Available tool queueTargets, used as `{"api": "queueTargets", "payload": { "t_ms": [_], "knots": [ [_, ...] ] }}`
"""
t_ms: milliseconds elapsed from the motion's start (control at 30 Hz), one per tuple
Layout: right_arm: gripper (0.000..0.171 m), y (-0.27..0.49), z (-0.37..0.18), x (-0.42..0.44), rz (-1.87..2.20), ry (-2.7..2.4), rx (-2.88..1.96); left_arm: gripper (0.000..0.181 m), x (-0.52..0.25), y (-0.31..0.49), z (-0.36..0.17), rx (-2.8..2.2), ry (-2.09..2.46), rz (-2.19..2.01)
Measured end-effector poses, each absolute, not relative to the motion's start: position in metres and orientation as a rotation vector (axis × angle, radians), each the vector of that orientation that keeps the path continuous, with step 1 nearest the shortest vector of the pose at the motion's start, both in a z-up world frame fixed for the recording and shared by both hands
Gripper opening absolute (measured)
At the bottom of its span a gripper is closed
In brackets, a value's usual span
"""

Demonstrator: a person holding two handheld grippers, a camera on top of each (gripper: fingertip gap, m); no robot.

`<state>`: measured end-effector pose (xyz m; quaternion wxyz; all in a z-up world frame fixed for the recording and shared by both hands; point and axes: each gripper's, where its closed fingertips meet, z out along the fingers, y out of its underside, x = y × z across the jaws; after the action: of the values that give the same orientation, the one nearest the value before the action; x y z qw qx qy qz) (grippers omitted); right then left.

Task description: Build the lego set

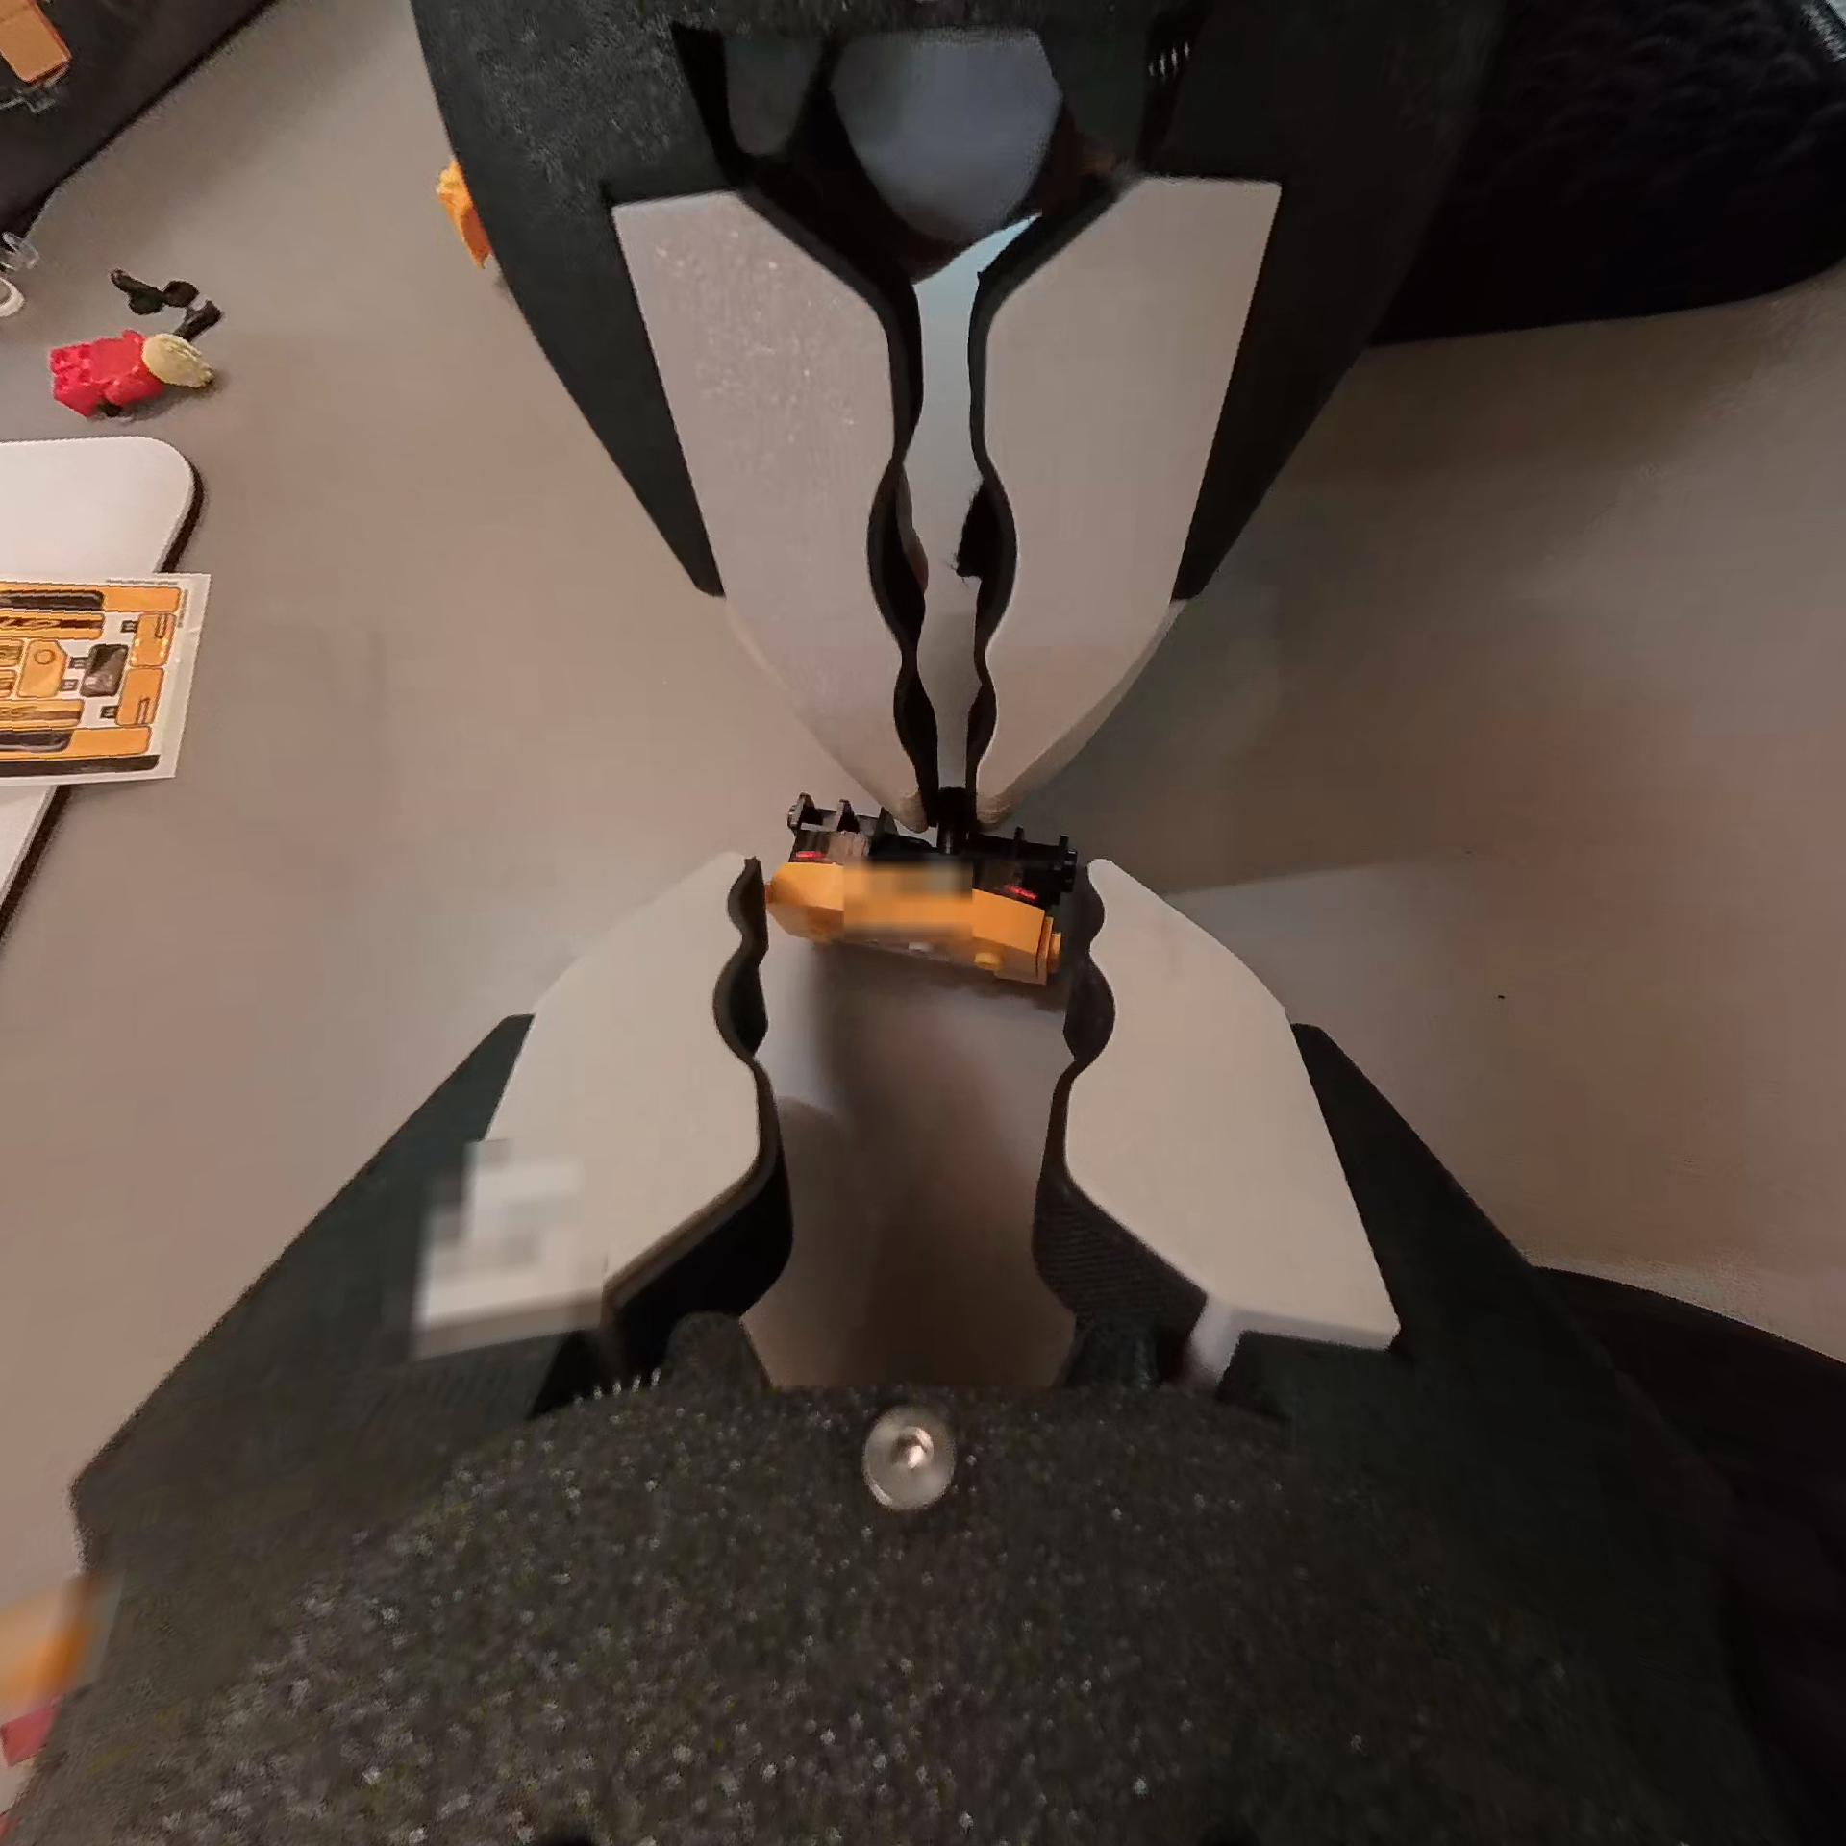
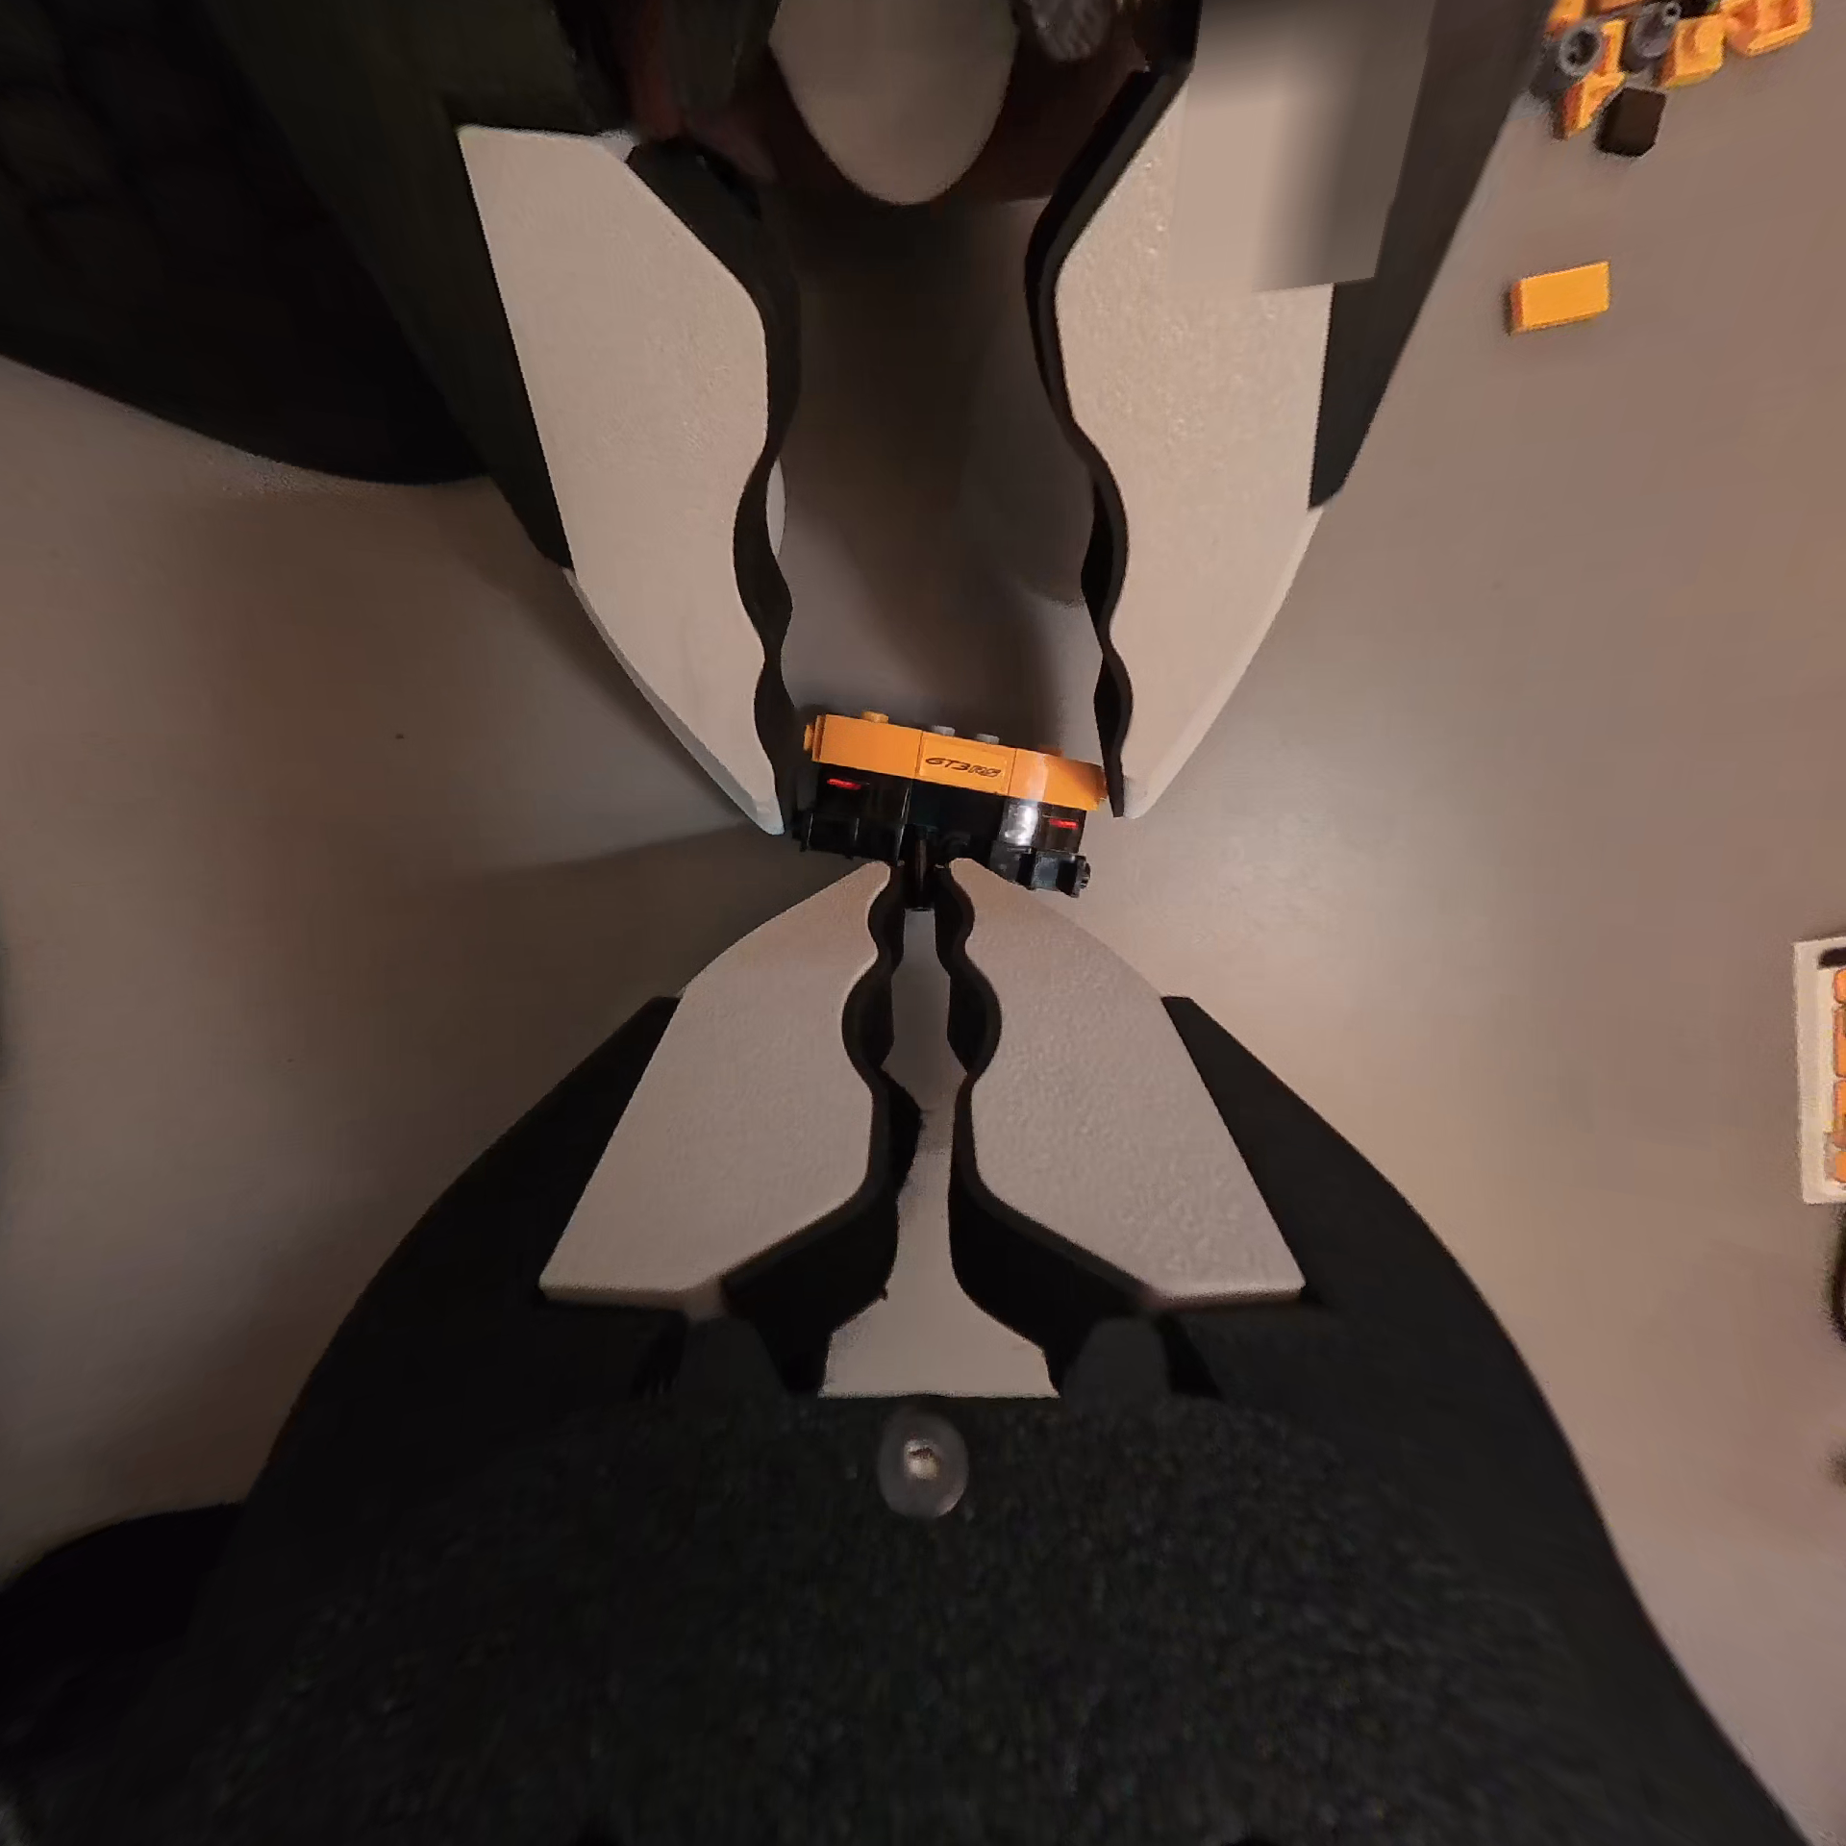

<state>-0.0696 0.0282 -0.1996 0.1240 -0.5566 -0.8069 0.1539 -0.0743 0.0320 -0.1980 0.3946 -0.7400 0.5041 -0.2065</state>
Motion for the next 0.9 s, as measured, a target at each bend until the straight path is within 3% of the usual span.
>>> {"api": "queueTargets", "payload": {
  "t_ms": [600,900],
  "knots": [
    [0.006,0.035,-0.214,-0.034,0.52,-2.25,-1.663,0.057,-0.076,0.031,-0.198,-1.869,1.291,-0.52],
    [0.016,0.037,-0.211,-0.027,0.617,-2.127,-1.68,0.057,-0.076,0.03,-0.198,-1.862,1.306,-0.517]
  ]
}}
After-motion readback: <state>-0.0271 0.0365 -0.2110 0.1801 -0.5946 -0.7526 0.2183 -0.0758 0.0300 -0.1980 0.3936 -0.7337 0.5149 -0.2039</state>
